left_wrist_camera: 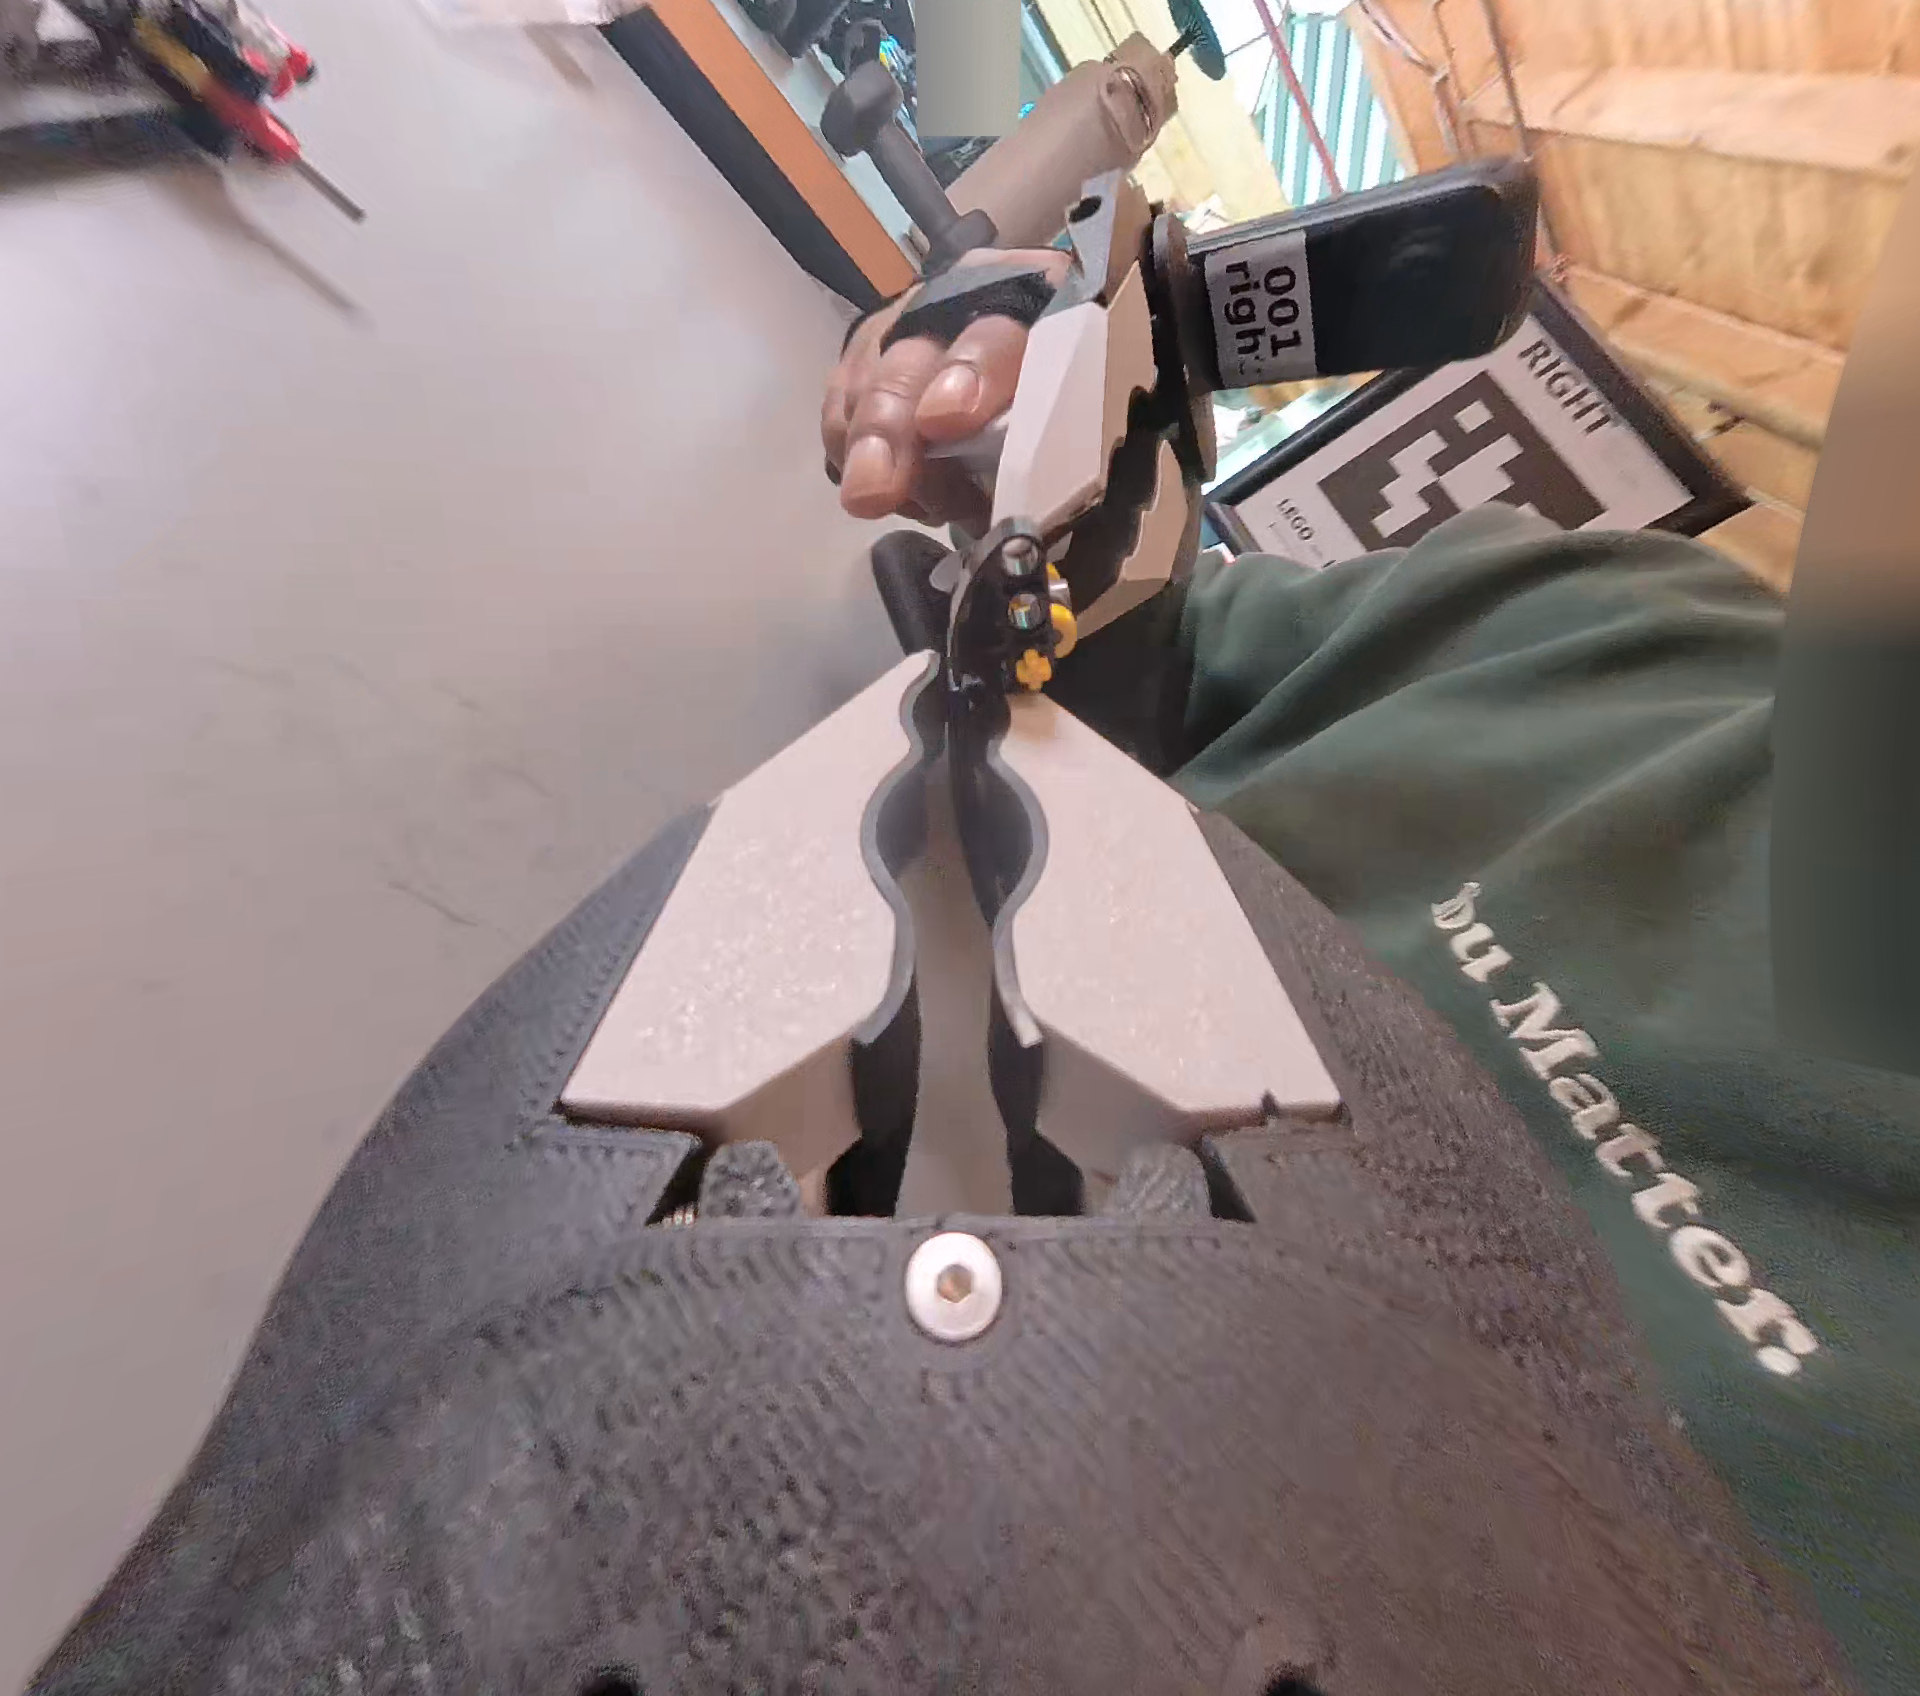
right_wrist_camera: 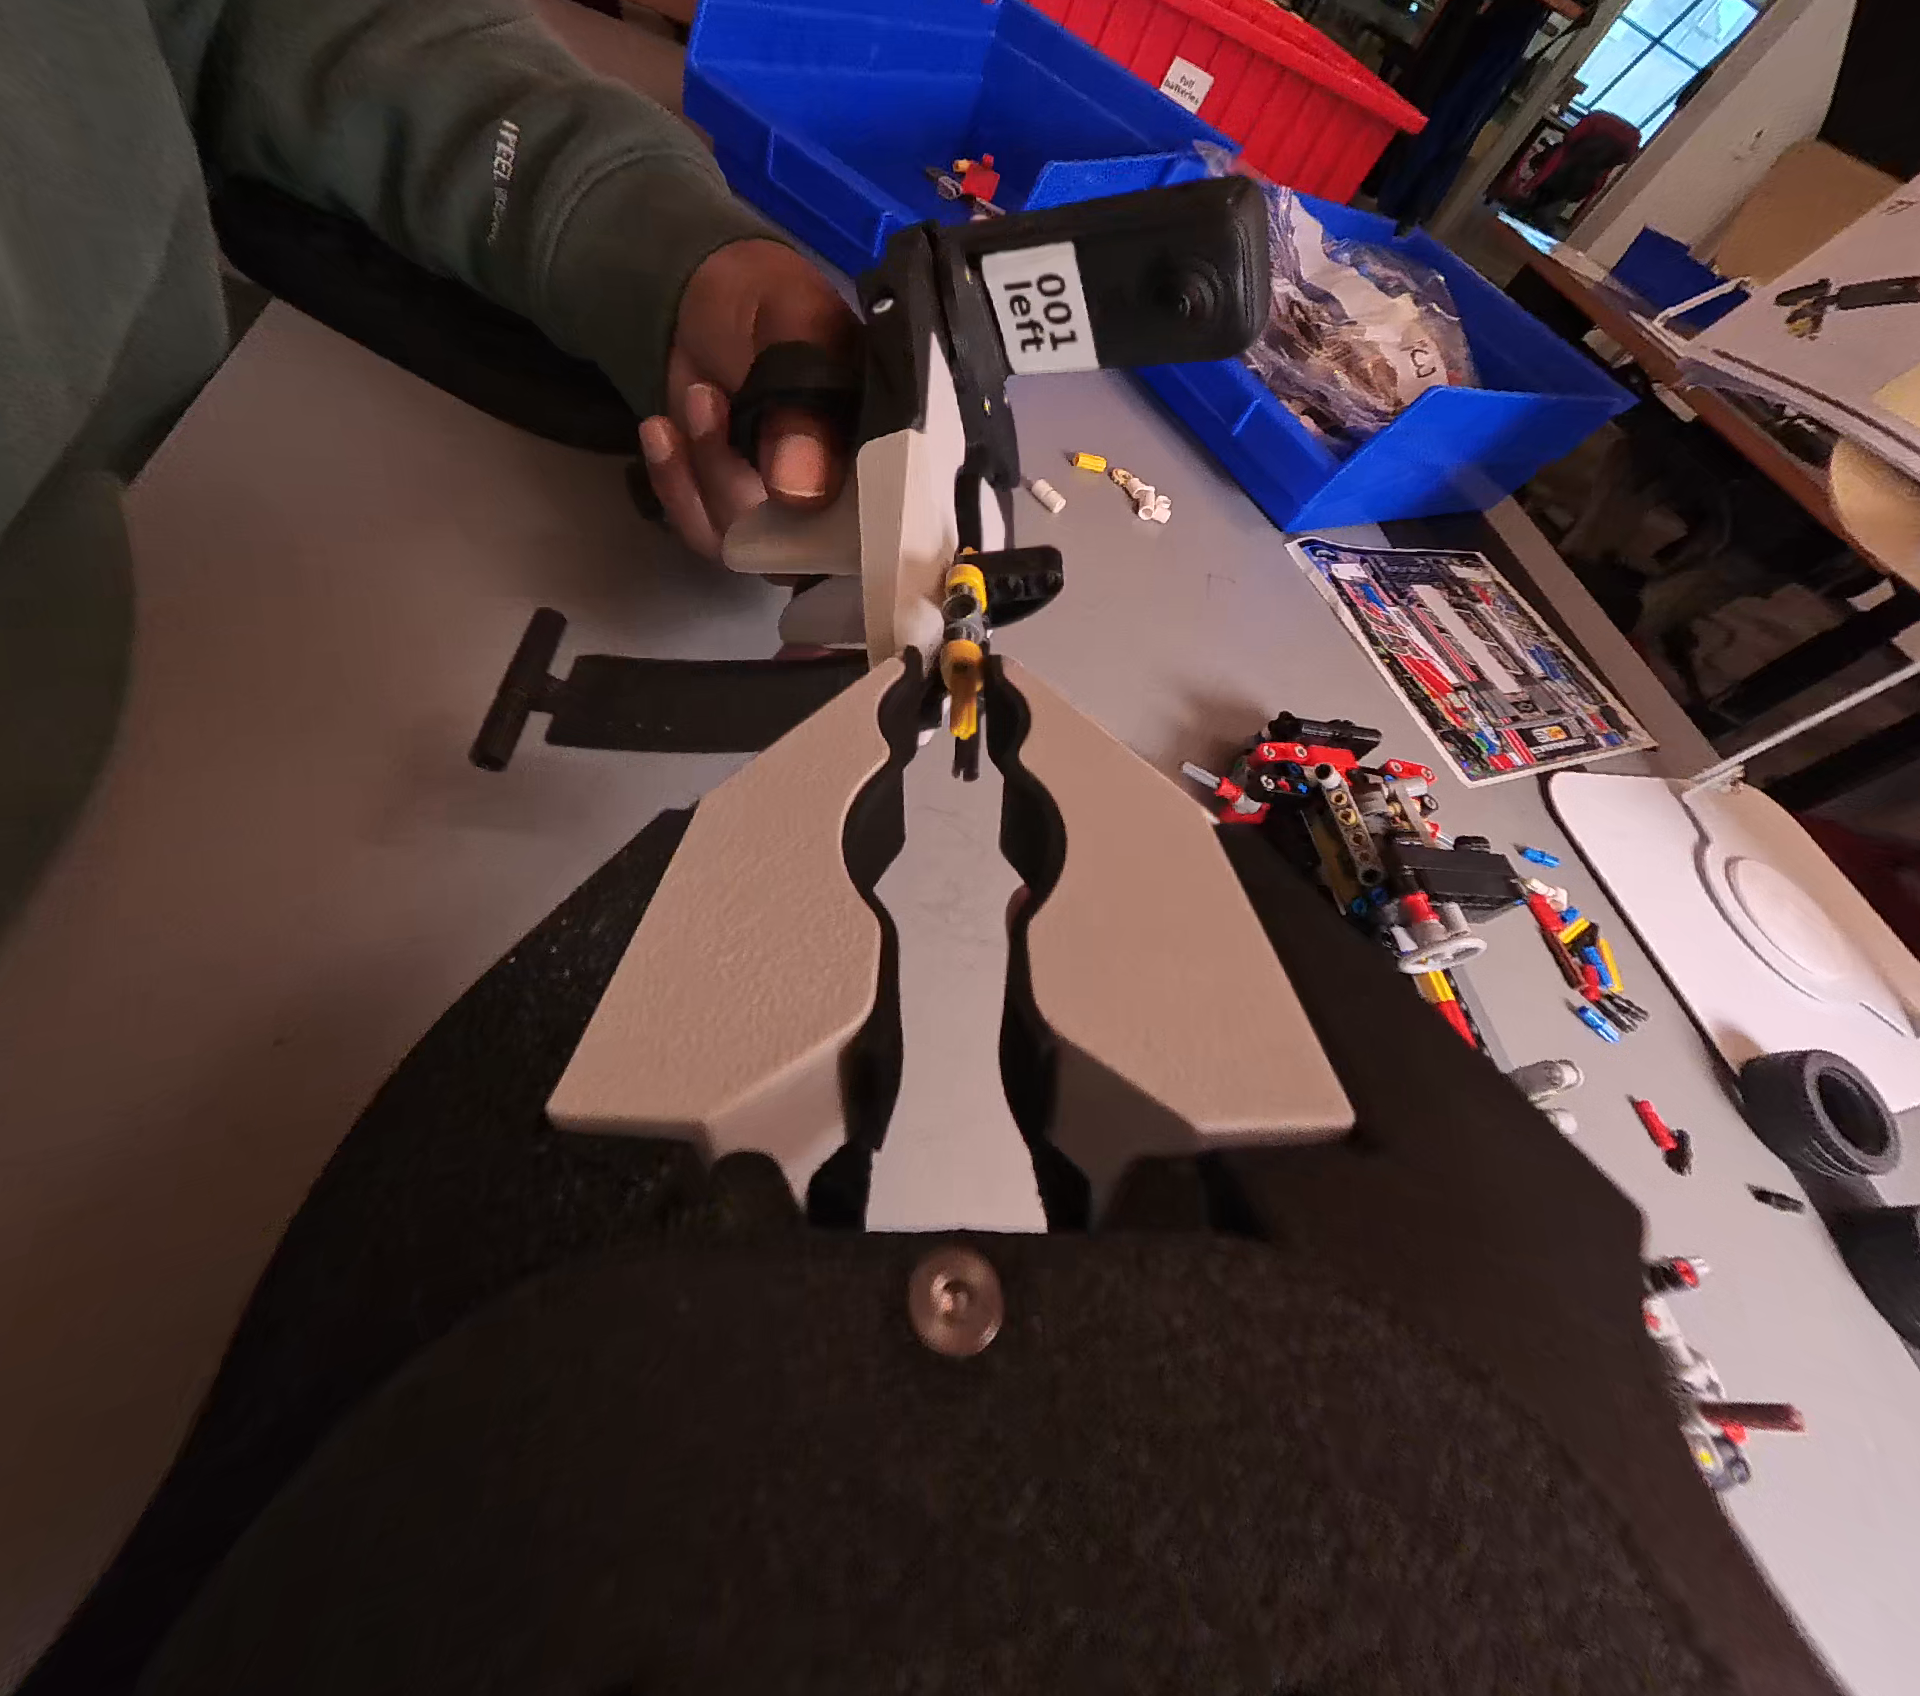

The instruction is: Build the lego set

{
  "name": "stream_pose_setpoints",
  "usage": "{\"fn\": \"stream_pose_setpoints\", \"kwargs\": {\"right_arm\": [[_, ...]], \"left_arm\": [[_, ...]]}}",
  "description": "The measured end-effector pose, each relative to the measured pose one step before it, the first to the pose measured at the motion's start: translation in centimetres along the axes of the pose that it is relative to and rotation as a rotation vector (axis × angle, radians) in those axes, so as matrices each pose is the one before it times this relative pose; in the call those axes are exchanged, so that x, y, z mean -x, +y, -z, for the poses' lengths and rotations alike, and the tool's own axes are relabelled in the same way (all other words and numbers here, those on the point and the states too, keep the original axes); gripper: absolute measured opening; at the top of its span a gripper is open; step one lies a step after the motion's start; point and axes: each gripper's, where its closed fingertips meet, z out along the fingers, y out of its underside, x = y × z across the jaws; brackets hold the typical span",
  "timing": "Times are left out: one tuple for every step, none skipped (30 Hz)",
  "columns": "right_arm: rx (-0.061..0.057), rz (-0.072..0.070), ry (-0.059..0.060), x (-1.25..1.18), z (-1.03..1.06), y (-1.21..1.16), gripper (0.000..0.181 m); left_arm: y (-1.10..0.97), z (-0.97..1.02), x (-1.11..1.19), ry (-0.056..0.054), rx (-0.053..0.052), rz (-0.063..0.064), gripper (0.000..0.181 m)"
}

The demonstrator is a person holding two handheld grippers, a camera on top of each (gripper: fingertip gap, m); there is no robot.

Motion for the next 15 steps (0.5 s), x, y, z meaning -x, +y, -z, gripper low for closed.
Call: {"fn": "stream_pose_setpoints", "kwargs": {"right_arm": [[-0.0062, 0.0054, 0.0040, -0.027, -0.019, -0.005, 0.008], [-0.0067, -0.0016, -0.0057, 0.054, -0.009, 0.011, 0.007], [0.0065, -0.0192, -0.0093, -0.001, -0.030, 0.239, 0.005], [0.0052, -0.0347, -0.0112, -0.066, -0.020, 0.236, 0.004], [-0.0135, -0.0516, -0.0148, -0.071, 0.024, -0.018, 0.004], [-0.0144, -0.0659, -0.0203, -0.066, 0.012, 0.006, 0.004], [-0.0081, -0.0708, -0.0239, -0.047, -0.014, 0.125, 0.004], [-0.0135, -0.0670, -0.0250, -0.030, 0.020, 0.081, 0.004], [-0.0240, -0.0682, -0.0261, -0.038, 0.058, -0.062, 0.004], [-0.0132, -0.0733, -0.0328, 0.025, 0.077, 0.036, 0.003], [0.0045, -0.0715, -0.0307, -0.044, 0.053, 0.252, 0.004], [-0.0045, -0.0647, -0.0189, -0.191, 0.089, 0.121, 0.004], [-0.0151, -0.0521, -0.0280, 0.029, 0.117, -0.046, 0.003], [-0.0130, -0.0402, -0.0252, 0.112, 0.079, -0.042, 0.003], [-0.0010, -0.0226, -0.0042, -0.097, -0.004, 0.093, 0.003]], "left_arm": [[0.193, -0.092, -0.015, 0.0123, 0.0068, 0.0291, 0.000], [0.160, -0.070, 0.027, 0.0064, 0.0047, 0.0192, 0.000], [0.063, -0.023, 0.111, -0.0015, 0.0011, 0.0121, 0.000], [0.044, -0.012, 0.069, -0.0003, 0.0003, 0.0058, 0.000], [-0.003, -0.028, -0.022, 0.0041, -0.0009, 0.0028, 0.000], [0.034, -0.041, -0.003, 0.0008, 0.0018, -0.0003, 0.000], [0.077, -0.033, 0.086, -0.0078, 0.0055, -0.0107, 0.000], [0.044, -0.008, 0.069, -0.0110, 0.0057, -0.0249, 0.000], [-0.067, 0.040, -0.027, -0.0109, 0.0026, -0.0369, 0.004], [-0.151, 0.114, 0.036, -0.0200, 0.0018, -0.0465, 0.012], [-0.219, 0.204, 0.164, -0.0305, 0.0012, -0.0578, 0.019], [-0.279, 0.294, 0.189, -0.0328, -0.0009, -0.0692, 0.026], [-0.255, 0.338, 0.171, -0.0326, 0.0006, -0.0744, 0.027], [-0.177, 0.288, 0.201, -0.0339, 0.0038, -0.0730, 0.027], [-0.030, 0.181, 0.235, -0.0330, 0.0096, -0.0653, 0.027]]}}
